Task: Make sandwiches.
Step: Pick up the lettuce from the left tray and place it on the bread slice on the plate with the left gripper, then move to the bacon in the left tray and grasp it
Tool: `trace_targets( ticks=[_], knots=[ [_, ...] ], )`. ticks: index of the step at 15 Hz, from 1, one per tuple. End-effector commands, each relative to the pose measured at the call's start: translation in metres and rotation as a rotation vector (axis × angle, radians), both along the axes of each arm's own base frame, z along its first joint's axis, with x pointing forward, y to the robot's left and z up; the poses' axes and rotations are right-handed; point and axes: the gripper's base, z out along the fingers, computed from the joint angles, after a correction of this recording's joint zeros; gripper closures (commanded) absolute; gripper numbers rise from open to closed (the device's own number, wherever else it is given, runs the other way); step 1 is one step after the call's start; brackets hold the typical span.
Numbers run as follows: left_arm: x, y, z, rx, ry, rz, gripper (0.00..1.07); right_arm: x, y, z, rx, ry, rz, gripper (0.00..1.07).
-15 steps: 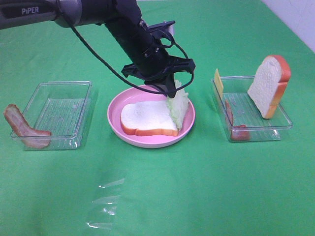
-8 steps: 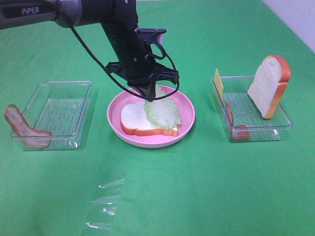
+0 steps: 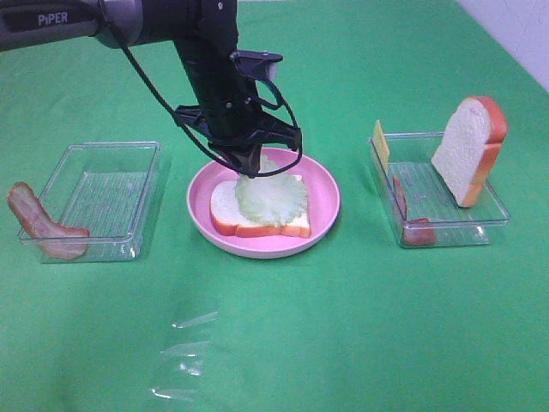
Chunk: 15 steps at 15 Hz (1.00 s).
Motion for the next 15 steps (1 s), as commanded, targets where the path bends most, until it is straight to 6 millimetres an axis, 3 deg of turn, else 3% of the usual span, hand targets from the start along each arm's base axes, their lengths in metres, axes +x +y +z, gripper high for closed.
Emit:
trace_targets(
  ticks=[1, 3, 7, 8, 9, 11, 13, 15],
  knots=[
    [0.001, 0.002, 0.001, 0.018, -0.007, 0.059, 0.36, -0.003, 0.0, 0.0, -0.009, -0.031, 0.006, 0.09],
    [0.0, 0.006, 0.006, 0.078, 0.0, 0.05, 0.05, -0.003, 0.0, 0.0, -0.009, -0.031, 0.006, 0.09],
    [-0.005, 0.012, 0.04, 0.134, 0.062, 0.026, 0.05, -0.003, 0.0, 0.0, -0.009, -0.031, 0.006, 0.09],
    [-0.008, 0.02, 0.072, 0.089, 0.016, 0.04, 0.07, -0.003, 0.0, 0.0, -0.008, -0.031, 0.006, 0.09],
    [-0.013, 0.025, 0.091, 0.072, -0.015, 0.033, 0.08, -0.003, 0.0, 0.0, -0.008, -0.031, 0.006, 0.09],
    [-0.028, 0.053, 0.117, 0.108, -0.044, 0.027, 0.09, -0.003, 0.0, 0.0, -0.008, -0.031, 0.006, 0.09],
    [-0.037, 0.09, 0.125, 0.136, -0.018, 0.096, 0.09, -0.003, 0.0, 0.0, -0.008, -0.031, 0.006, 0.09],
    [-0.047, 0.147, 0.124, 0.161, 0.045, 0.217, 0.09, -0.003, 0.0, 0.0, -0.008, -0.031, 0.006, 0.09]
  ],
)
